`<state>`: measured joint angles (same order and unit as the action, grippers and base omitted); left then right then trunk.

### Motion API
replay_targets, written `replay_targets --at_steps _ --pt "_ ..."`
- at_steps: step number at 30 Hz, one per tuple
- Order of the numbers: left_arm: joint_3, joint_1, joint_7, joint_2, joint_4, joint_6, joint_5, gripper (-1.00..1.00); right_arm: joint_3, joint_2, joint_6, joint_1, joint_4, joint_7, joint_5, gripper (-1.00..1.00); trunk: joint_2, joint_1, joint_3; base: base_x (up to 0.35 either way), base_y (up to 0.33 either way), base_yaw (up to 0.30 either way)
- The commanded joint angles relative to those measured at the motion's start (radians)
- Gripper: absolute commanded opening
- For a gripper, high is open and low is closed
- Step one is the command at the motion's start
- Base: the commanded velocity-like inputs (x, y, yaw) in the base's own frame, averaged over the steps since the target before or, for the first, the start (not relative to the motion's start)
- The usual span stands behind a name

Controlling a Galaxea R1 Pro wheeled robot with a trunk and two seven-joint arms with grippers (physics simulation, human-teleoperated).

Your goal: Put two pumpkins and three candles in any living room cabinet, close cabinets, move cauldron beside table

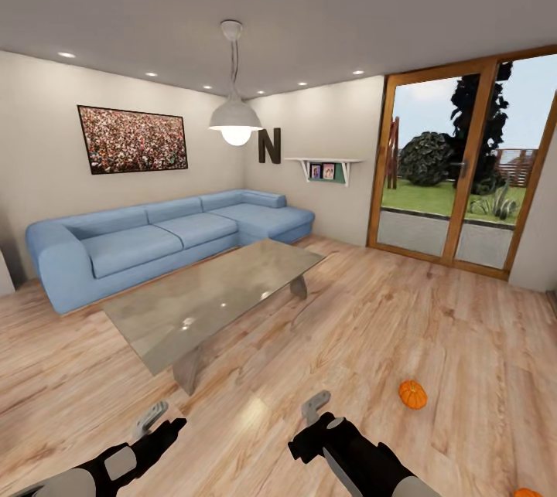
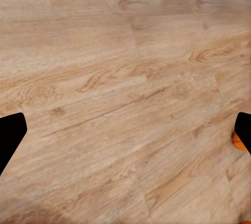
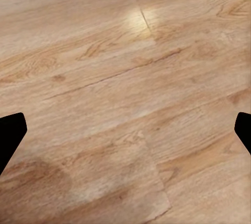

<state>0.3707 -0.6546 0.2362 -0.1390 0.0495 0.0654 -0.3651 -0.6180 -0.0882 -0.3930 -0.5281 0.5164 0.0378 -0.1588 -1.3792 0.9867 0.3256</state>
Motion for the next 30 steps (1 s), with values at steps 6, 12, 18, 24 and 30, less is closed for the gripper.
replay_targets --at_steps 6,12,18,24,30 --pt "0.001 -0.002 0.005 -0.001 0.003 0.004 -0.011 1.0 -0.006 0.001 -0.004 -0.001 0.001 -0.003 -0.01 1.0 -0.001 0.0 0.001 0.0 0.0 0.086" --pt "0.001 -0.002 0.005 -0.001 0.003 0.004 -0.011 1.0 -0.006 0.001 -0.004 -0.001 0.001 -0.003 -0.01 1.0 -0.001 0.0 0.001 0.003 0.0 0.126" --pt "0.001 -0.001 0.005 -0.001 0.003 0.004 -0.011 1.0 -0.006 0.001 -0.004 -0.001 0.001 -0.002 -0.01 1.0 -0.001 0.0 0.001 0.061 -0.009 0.021" --pt "0.001 -0.001 0.005 -0.001 0.003 0.004 -0.011 1.0 -0.006 0.001 -0.004 -0.001 0.002 -0.002 -0.01 1.0 -0.001 0.0 0.001 0.106 -0.06 0.004" --pt "0.001 -0.001 0.005 -0.001 0.003 0.004 -0.011 1.0 -0.006 0.001 -0.004 -0.001 0.001 -0.002 -0.01 1.0 -0.001 0.0 0.001 0.115 -0.073 0.003"
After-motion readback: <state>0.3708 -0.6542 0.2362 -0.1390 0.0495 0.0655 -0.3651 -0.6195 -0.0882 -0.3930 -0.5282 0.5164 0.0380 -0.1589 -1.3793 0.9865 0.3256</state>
